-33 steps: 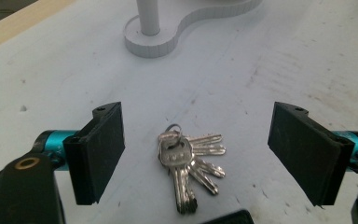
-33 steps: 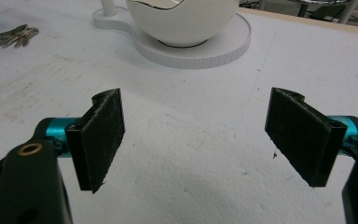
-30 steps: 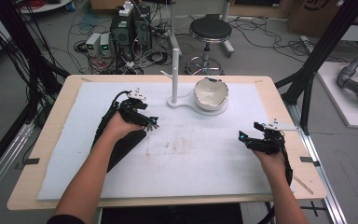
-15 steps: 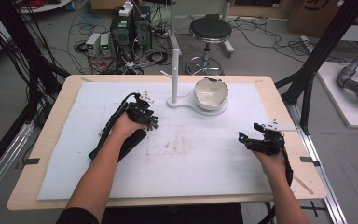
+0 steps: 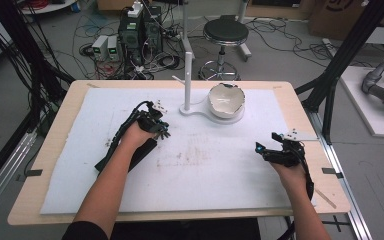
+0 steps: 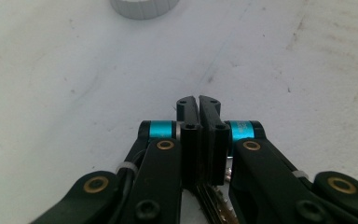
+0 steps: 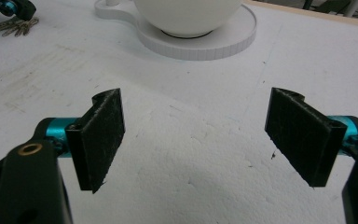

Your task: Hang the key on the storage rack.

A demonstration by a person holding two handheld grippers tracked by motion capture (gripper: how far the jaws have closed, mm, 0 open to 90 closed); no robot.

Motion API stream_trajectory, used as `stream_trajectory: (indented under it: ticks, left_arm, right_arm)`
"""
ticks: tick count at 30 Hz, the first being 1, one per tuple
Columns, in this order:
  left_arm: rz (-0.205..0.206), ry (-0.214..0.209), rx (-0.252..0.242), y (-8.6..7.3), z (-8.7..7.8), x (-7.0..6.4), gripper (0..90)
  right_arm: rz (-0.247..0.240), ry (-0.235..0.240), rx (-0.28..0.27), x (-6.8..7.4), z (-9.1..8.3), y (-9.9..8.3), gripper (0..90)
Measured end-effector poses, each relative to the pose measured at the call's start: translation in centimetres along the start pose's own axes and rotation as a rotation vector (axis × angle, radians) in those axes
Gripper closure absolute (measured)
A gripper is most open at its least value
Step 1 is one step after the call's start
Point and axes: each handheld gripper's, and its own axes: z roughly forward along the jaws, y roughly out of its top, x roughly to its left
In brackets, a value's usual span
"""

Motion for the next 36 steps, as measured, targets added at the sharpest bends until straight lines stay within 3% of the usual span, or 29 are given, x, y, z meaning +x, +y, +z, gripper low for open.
stream_trajectory:
  ticks: [8, 11, 25, 28, 33, 36]
  left_arm:
    - [-0.004, -0.008, -0.013, 0.0, -0.4, 0.2, 88.4]
    - [-0.011, -0.028, -0.064, 0.2, -1.4, 0.4, 88.8]
    - [-0.044, -0.070, -0.198, 1.1, -5.4, 0.3, 89.1]
    - [-0.056, -0.086, -0.247, 1.4, -6.6, 0.3, 89.1]
    - [-0.049, -0.087, -0.295, 2.5, -8.6, 0.2, 89.1]
    - [-0.030, -0.095, -0.345, 4.1, -10.5, -0.1, 89.1]
  right_arm:
    - [-0.003, 0.001, -0.002, 0.0, 0.0, 0.0, 20.1]
    - [-0.001, 0.002, -0.002, 0.0, -0.1, 0.0, 20.1]
    - [-0.005, 0.005, 0.000, 0.1, 0.0, 0.0, 20.1]
    - [-0.006, 0.007, -0.001, 0.1, 0.1, 0.0, 20.1]
    - [-0.009, 0.007, 0.000, 0.1, 0.1, 0.0, 20.1]
    - [-0.010, 0.007, -0.003, 0.1, 0.1, 0.0, 20.1]
